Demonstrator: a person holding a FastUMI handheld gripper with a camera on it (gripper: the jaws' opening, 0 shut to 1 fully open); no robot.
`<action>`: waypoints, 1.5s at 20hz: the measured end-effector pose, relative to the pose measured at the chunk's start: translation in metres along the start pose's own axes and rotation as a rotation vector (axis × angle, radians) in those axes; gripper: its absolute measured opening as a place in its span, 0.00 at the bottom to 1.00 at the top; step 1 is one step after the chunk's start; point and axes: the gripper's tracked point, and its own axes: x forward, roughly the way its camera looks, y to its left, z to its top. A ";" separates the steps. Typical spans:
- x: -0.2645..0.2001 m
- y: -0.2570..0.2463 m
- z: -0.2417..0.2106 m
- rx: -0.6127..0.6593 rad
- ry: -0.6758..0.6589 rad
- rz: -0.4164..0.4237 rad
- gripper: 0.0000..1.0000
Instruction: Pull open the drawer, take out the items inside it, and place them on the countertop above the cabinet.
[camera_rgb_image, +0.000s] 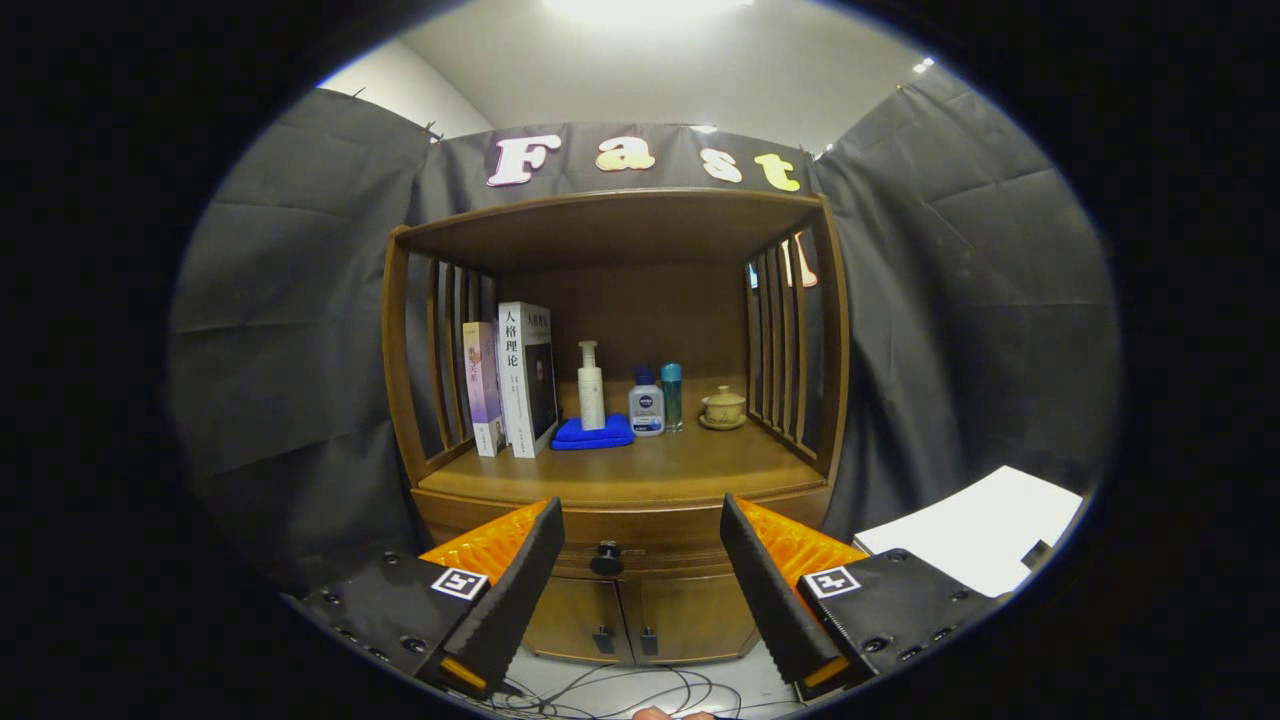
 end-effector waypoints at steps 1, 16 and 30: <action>0.011 0.002 -0.001 -0.001 0.001 -0.003 0.99; 0.084 0.013 -0.059 -0.061 0.067 0.013 0.99; 0.157 0.033 -0.143 -0.098 0.221 0.058 0.99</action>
